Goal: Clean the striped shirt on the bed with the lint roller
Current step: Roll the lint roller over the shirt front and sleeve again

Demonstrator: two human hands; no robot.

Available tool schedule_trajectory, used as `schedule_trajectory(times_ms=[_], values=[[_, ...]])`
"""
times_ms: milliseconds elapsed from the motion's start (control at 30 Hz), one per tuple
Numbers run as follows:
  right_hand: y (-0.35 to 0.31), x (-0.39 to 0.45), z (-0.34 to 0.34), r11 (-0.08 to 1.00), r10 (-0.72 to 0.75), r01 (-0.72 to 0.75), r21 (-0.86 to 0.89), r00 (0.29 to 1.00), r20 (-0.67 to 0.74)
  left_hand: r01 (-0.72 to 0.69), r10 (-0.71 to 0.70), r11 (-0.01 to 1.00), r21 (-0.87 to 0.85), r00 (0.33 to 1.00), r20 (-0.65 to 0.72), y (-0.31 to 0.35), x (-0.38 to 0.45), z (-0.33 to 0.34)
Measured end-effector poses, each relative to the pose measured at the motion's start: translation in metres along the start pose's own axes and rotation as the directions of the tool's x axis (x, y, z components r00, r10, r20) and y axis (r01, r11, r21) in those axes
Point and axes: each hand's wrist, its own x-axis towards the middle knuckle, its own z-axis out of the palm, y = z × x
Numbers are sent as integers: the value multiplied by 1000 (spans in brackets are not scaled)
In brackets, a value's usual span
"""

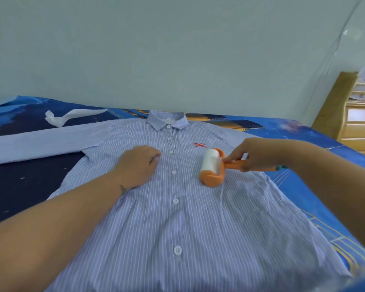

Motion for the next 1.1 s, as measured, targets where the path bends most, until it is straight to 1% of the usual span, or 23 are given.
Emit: schedule_trajectory(times_ms=[67,167,267,400,467,500,567,667,800,900,1000,1100], values=[[19,-14,2,1000,26,-26,1,1000,-5,12,-11,1000,14,998,-61,0,-5,-1],[47,-35,5,998,56,-56,-7,998,-17,45,-43,999,30,997,-71,-2,-14,-6],[67,-59,1,993,109,-107,-39,993,46,65,-63,998,25,996,-66,-5,-25,-10],[80,-77,-13,972,183,-160,-173,975,129,38,-37,999,18,997,-73,-12,-40,-14],[86,-77,-16,971,197,-181,-154,976,94,1,3,998,69,998,-68,-13,-44,-18],[89,-75,-17,973,205,-196,-126,977,63,-21,28,995,102,997,-67,-13,-44,-20],[91,-67,-15,975,218,-219,-41,976,-27,-34,41,993,111,998,-57,-10,-41,-25],[85,-50,-15,973,218,-203,107,963,-159,-44,47,997,58,998,-44,2,-23,-32],[71,-16,-9,955,188,-120,270,951,-246,-47,47,998,-41,999,2,26,13,-33],[70,15,-7,954,160,-76,289,946,-282,-10,12,980,-201,1000,10,55,51,-25],[81,51,-7,963,169,-94,251,940,-297,25,-10,923,-385,999,43,89,93,-11],[103,82,-10,950,211,-109,293,916,-342,-4,33,891,-454,998,56,121,133,3]])
